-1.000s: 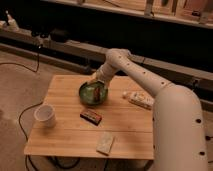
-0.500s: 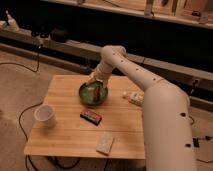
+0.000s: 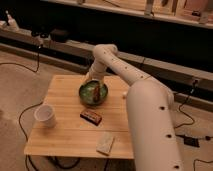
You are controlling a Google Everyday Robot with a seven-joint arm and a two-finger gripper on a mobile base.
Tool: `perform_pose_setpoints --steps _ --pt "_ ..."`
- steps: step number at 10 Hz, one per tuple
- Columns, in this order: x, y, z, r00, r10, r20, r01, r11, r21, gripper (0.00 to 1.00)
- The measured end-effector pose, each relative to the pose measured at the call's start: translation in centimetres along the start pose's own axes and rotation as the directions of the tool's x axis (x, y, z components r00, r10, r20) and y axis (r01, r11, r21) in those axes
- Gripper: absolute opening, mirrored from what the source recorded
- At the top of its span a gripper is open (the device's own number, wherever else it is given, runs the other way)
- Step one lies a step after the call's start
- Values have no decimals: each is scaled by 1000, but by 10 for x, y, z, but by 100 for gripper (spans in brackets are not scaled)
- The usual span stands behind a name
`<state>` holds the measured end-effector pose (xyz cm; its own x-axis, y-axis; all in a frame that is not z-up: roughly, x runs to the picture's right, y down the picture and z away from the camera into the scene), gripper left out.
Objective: Place the pepper on the white sponge
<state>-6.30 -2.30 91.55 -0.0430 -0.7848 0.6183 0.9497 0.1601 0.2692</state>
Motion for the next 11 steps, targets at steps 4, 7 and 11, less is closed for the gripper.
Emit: perform_pose_setpoints --steps 4,7,11 --pt "-1 12 16 999 31 21 -29 997 -72 68" --pt "-1 15 26 999 47 19 -45 995 -88 68" --pt "0 14 37 999 39 2 -39 992 -117 68"
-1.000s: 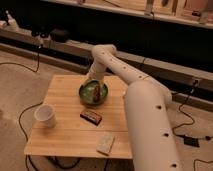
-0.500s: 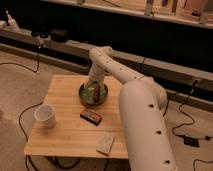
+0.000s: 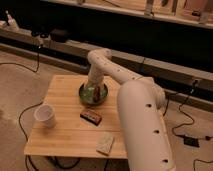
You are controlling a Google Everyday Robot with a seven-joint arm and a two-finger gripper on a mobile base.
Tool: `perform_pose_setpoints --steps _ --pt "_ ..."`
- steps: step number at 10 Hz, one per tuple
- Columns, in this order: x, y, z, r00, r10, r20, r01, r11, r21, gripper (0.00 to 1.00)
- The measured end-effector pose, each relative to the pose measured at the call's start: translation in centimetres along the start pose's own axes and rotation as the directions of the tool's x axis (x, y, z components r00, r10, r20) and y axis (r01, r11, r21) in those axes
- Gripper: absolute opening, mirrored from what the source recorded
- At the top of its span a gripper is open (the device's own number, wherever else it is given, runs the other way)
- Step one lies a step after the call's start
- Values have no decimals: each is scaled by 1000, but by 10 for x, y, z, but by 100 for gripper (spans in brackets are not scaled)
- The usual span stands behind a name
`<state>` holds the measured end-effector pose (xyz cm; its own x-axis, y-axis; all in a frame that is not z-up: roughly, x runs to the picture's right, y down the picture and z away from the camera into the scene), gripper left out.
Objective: Place the pepper on the white sponge
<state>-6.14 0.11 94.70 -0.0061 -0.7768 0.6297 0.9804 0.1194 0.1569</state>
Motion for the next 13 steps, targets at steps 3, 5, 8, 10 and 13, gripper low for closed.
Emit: perform_pose_setpoints --steps 3,5,8,10,13 --pt "-2 5 11 1000 6 -12 -7 999 -39 68" --pt "-6 5 22 1000 19 -7 -19 999 -47 68" --pt "-13 7 35 999 34 7 -34 998 -50 68" --pt "-16 6 43 999 39 21 -39 998 -45 68" --pt "-19 6 49 999 37 38 -35 998 -45 68"
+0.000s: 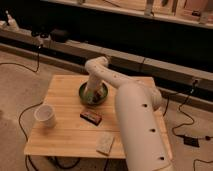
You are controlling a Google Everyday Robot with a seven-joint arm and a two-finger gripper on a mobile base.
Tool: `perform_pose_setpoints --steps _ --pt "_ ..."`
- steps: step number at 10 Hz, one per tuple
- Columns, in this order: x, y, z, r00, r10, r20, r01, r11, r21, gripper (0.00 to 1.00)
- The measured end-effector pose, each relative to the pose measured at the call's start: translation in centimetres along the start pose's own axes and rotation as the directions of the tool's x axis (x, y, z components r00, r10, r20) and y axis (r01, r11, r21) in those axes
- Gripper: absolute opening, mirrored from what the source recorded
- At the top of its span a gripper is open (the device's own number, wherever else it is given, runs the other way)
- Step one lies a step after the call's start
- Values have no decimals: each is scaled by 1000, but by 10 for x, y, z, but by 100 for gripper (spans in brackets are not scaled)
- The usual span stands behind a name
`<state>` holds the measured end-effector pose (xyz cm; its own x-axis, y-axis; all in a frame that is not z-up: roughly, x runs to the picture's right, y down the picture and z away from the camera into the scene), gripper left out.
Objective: Place the pepper on the white sponge
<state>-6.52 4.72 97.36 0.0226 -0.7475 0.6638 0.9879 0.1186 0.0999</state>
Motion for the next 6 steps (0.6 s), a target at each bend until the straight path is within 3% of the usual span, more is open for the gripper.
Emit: perform_pose_setpoints --steps 3,6 --pt "1 0 2 1000 -4 2 4 1000 -1 63" --pt "1 2 1 1000 -1 -1 1 1000 3 30"
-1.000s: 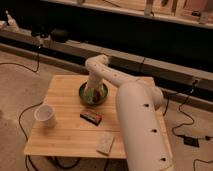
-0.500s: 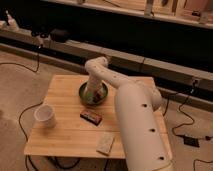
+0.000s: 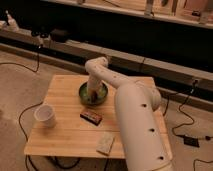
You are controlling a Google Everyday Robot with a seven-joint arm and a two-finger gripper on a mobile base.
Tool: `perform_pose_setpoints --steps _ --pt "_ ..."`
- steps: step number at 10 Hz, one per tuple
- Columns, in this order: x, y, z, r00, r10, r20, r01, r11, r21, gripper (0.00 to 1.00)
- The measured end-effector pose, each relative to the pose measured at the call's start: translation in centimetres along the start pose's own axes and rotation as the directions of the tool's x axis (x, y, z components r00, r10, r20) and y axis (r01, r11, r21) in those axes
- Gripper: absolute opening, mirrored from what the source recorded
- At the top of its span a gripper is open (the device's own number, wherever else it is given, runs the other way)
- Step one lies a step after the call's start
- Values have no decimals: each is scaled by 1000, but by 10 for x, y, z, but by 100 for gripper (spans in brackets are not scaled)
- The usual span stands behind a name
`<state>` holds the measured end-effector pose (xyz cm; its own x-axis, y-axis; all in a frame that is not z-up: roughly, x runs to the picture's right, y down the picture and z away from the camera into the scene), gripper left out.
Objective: Place the pepper on the white sponge
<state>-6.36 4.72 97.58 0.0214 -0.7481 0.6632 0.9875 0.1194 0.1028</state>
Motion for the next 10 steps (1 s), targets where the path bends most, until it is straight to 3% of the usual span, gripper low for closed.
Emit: perform_pose_setpoints --steps 2,4,7,8,10 --pt "2 0 -2 1000 4 -13 -4 1000 9 17" --pt "5 -2 -15 999 -2 -52 3 1000 22 17" --pt "-8 -4 -59 988 -41 -152 50 997 57 17" --pt "-29 -8 -80 981 -74 -182 90 993 78 17" --pt "-84 -15 -103 970 -146 -193 168 980 106 17"
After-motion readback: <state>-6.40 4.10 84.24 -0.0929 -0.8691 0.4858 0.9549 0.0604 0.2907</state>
